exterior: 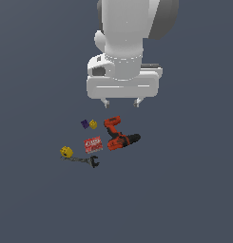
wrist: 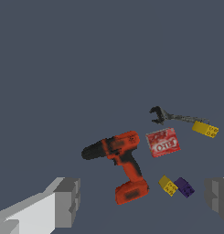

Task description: Pick up a designated object from a clutter of objects.

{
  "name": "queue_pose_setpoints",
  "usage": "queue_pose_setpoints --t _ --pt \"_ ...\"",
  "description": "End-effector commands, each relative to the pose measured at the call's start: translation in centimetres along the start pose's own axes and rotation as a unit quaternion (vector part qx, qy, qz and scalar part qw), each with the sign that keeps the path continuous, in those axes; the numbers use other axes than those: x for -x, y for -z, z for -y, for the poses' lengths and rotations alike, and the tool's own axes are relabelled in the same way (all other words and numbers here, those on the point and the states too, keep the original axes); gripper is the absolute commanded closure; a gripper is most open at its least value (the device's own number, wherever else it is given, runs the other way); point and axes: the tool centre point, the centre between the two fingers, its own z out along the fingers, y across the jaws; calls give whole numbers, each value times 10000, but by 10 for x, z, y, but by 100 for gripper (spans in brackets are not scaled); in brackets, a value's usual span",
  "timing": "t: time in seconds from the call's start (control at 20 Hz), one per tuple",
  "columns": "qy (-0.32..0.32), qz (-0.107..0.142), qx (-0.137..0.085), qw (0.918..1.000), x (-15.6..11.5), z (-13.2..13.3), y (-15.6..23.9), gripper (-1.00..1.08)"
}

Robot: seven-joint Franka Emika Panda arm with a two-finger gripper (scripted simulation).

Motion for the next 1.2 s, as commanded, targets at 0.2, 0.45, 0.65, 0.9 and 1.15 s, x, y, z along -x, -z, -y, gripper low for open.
queue_pose_setpoints --t 0.2,0.45,0.65,0.9,1.15 --pt "-50 15 16 10000 0 -11 1 -92" --pt "-184 45 52 9998 -1 -31 4 -92" --pt "-183 44 52 9998 -1 -31 4 -92" --pt "-96 48 44 9999 0 -35 -3 -92" --pt "75 58 31 10000 3 -46 -17 -92"
